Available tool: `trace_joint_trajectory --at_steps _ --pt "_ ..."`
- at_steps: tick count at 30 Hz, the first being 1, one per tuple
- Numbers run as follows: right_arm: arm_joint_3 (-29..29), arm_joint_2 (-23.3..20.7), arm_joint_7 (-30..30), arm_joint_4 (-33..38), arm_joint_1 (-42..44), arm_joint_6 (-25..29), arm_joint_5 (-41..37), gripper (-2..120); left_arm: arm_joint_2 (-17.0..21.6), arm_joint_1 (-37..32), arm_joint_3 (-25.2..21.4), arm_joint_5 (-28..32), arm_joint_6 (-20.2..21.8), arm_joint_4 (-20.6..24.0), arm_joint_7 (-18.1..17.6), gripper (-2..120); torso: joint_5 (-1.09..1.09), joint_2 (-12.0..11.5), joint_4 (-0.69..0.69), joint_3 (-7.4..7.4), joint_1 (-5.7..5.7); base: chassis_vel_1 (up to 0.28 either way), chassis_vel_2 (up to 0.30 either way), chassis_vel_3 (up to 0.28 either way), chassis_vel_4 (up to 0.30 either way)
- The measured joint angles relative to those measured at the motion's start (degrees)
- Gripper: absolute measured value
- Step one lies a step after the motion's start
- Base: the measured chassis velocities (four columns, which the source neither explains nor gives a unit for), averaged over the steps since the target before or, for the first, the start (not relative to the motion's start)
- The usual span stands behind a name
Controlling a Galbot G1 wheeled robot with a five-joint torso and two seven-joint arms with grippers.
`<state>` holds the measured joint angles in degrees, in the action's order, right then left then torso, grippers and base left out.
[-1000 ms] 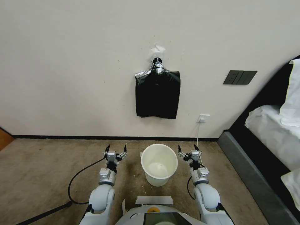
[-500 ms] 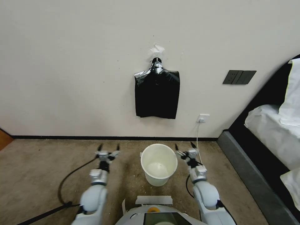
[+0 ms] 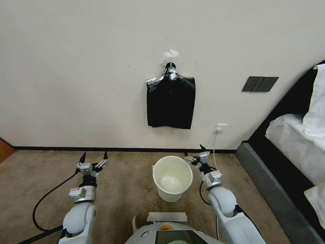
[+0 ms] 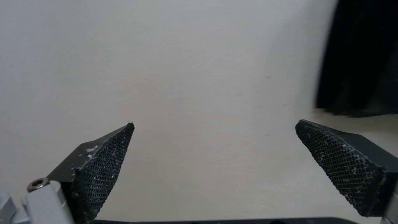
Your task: Place a trash bag onto the trash bin.
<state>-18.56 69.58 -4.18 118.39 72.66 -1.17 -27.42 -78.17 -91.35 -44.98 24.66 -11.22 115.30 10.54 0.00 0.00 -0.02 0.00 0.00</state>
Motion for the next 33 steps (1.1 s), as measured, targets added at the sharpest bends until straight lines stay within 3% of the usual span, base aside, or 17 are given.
trace_joint_trajectory --at_steps 3,4,6,8,9,10,11,14,22,33 --pt "3.07 -1.93 -2.29 -0.93 -7.66 -0.25 -9.62 100 0.37 -0.19 0.44 1.42 -0.05 0.07 0.89 100 -0.01 0.0 0.03 0.0 0.0 0.0 0.0 0.0 0.0" --pt "3.07 -1.93 -2.29 -0.93 -7.66 -0.25 -9.62 100 0.37 -0.19 0.44 1.42 -0.05 0.07 0.89 100 -0.01 0.0 0.03 0.0 0.0 0.0 0.0 0.0 0.0" --pt "6.68 -2.58 -6.18 -2.1 -15.02 -1.1 -19.02 100 0.39 -0.19 0.48 1.48 -0.05 0.08 0.92 100 0.0 0.0 0.01 0.0 0.0 0.0 0.0 0.0 0.0" --pt "7.79 -2.57 -7.37 -2.54 -17.27 -1.35 -21.37 100 0.39 -0.19 0.5 1.51 -0.11 0.09 1.01 100 0.0 0.0 0.02 0.01 0.0 0.0 0.0 0.0 0.0" --pt "9.21 -2.38 -8.9 -3.16 -20.28 -1.62 -24.12 100 0.39 -0.13 0.69 1.87 -0.65 0.28 1.82 100 -0.01 0.0 0.02 0.01 0.0 0.0 0.0 0.0 0.0" --pt "11.68 -1.66 -11.78 -4.43 -26.08 -2.16 -27.81 100 0.24 0.34 1.58 2.89 -2.85 1.19 5.02 100 -0.01 -0.01 0.03 0.01 0.0 0.0 0.0 0.0 0.0" --pt "11.68 -1.66 -11.78 -4.43 -26.08 -2.16 -27.81 100 0.24 0.34 1.58 2.89 -2.85 1.19 5.02 100 -0.01 -0.01 0.03 0.01 0.0 0.0 0.0 0.0 0.0" --pt "16.37 0.84 -17.59 -8.66 -37.39 -2.89 -32.75 100 -0.23 0.15 2.17 3.41 -4.68 2.08 7.68 100 -0.03 0.0 0.04 0.01 0.0 0.0 0.0 0.0 0.0" --pt "20.95 3.9 -21.6 -19.98 -50.35 -2.87 -35.05 100 -0.8 -0.72 1.87 3.23 -5.24 2.15 7.81 100 -0.02 0.0 0.02 0.01 0.0 0.0 0.0 0.0 0.0" --pt "22.46 3.15 -22.63 -22.95 -56.42 -3.74 -34.74 100 -1.3 -0.83 1.96 3.12 -5.67 1.09 7.57 100 0.0 0.0 0.01 0.0 0.0 0.0 0.0 0.0 0.0"
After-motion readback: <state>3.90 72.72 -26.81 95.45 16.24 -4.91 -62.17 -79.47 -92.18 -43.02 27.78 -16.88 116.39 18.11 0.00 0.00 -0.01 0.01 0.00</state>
